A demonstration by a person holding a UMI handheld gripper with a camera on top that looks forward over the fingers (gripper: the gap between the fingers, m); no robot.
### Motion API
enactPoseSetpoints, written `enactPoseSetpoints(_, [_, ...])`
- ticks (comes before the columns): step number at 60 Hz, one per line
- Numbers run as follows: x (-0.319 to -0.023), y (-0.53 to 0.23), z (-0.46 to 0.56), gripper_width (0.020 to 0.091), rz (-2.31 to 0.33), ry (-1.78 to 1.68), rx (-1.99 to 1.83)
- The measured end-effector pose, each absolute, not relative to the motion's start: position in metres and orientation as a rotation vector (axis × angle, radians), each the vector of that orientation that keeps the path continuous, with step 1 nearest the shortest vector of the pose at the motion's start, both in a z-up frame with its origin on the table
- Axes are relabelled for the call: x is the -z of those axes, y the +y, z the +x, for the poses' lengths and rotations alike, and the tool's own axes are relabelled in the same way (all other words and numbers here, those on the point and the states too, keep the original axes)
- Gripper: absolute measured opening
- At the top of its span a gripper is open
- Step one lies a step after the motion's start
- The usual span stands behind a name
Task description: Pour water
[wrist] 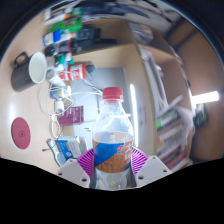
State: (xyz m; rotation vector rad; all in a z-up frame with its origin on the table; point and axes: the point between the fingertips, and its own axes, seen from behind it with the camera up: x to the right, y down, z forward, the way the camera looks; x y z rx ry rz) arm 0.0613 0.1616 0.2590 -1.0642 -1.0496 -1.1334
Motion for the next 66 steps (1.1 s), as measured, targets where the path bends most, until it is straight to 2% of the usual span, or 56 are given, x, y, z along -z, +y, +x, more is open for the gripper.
enactPoseSetpoints(19, [-0.216,0.190,-0.030,0.0457,-0.619,-1.531,1.555])
enactPoseSetpoints(27, [-0.213,0.190,-0.056,0.0460,-0.440,-1.623,1.654])
enactPoseSetpoints(39, [-0.206,0.190,-0.068,0.0459,-0.359,-1.689,1.709])
enactPoseSetpoints(48, [-0.204,0.192,-0.068,0.0461,-0.380,-1.691,1.701])
enactPoseSetpoints(54, [-0.213,0.194,-0.069,0.0457,-0.429,-1.639,1.651])
enactPoseSetpoints(60, [-0.227,0.196,-0.056,0.0458,-0.649,-1.477,1.499])
enactPoseSetpoints(66, [-0.236,0.203,-0.035,0.0457,-0.991,-1.207,1.196])
